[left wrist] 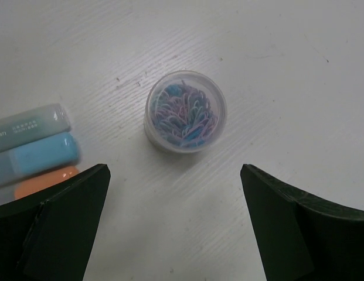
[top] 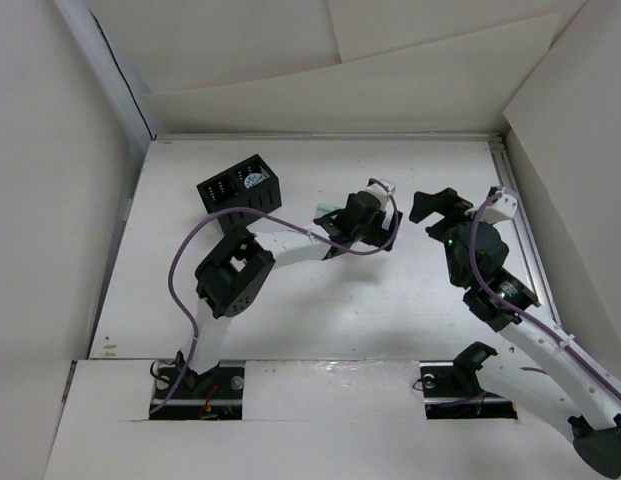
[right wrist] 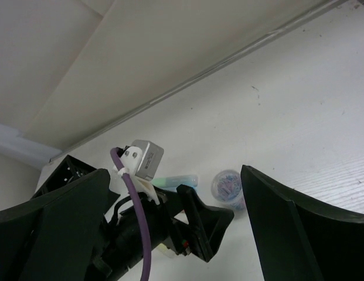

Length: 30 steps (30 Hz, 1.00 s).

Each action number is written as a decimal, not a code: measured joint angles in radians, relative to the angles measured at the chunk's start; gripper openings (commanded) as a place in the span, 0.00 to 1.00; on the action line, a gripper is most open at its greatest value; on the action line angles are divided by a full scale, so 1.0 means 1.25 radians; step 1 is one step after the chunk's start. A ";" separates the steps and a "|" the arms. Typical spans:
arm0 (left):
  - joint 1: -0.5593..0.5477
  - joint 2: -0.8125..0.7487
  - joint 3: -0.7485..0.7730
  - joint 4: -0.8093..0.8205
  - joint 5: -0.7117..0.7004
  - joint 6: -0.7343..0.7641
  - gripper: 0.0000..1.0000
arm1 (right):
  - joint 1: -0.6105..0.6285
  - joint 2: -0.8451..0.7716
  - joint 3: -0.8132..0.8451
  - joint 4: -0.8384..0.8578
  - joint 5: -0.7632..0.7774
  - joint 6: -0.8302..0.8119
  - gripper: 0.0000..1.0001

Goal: Sort the stationery into containers
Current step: Place the stationery at the center of the board.

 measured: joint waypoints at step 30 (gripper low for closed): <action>-0.019 0.109 0.133 -0.057 -0.096 0.028 0.40 | 0.000 -0.062 -0.008 0.001 -0.034 0.000 0.94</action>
